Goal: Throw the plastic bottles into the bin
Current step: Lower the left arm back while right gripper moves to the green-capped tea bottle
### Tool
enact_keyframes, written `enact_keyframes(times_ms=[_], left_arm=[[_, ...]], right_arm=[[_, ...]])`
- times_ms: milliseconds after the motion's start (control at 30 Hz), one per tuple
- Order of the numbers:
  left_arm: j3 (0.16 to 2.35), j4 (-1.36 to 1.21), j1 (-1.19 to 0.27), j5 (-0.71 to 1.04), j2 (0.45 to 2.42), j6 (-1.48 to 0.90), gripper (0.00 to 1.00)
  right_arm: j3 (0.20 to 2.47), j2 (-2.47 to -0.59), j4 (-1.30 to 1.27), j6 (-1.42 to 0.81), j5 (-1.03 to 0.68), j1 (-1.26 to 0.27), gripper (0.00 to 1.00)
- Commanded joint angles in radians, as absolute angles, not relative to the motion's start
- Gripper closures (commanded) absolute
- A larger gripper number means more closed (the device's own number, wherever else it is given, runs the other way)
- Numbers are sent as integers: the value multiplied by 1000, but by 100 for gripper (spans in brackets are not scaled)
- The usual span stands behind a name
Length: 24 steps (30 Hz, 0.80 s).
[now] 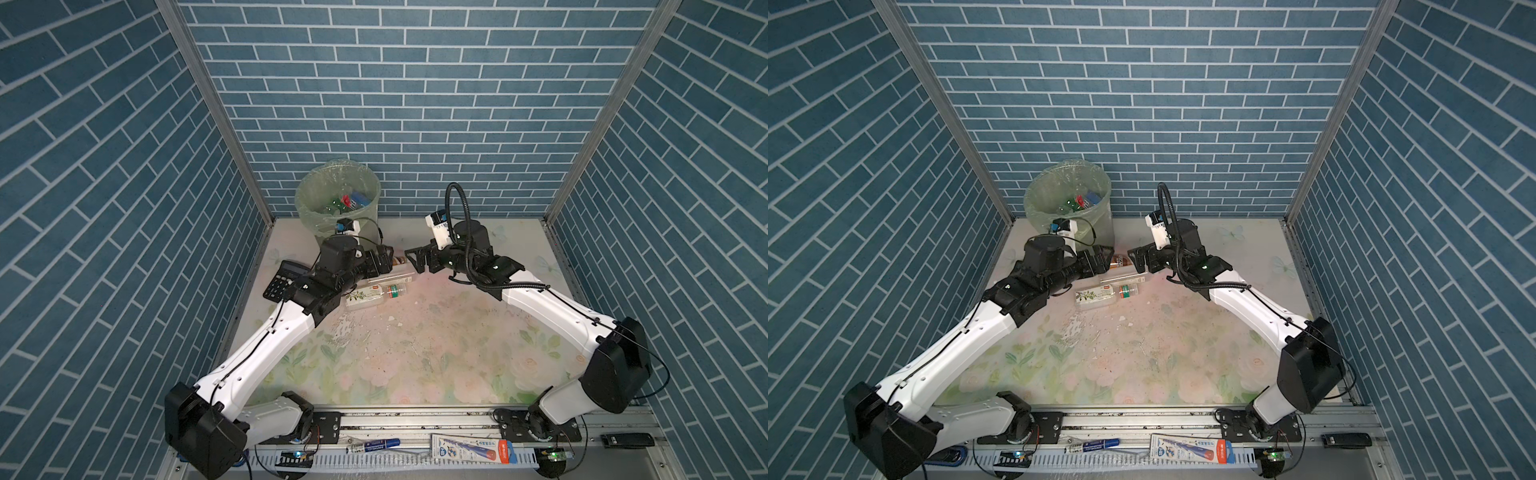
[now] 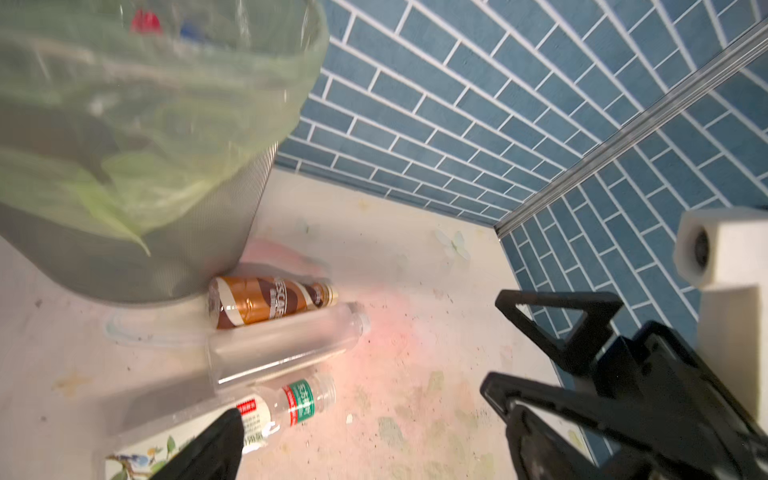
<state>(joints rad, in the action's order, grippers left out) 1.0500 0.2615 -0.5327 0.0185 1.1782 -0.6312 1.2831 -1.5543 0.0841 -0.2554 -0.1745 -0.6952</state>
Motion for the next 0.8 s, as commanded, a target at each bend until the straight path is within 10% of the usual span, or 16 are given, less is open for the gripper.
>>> enact_keyframes(times_ms=[0, 767], left_arm=[[941, 252, -532, -10, 1132, -726, 1], [621, 263, -374, 68, 1029, -912, 1]], right_arm=[[1268, -1619, 55, -290, -217, -694, 1], [1343, -1967, -45, -428, -408, -713, 1]])
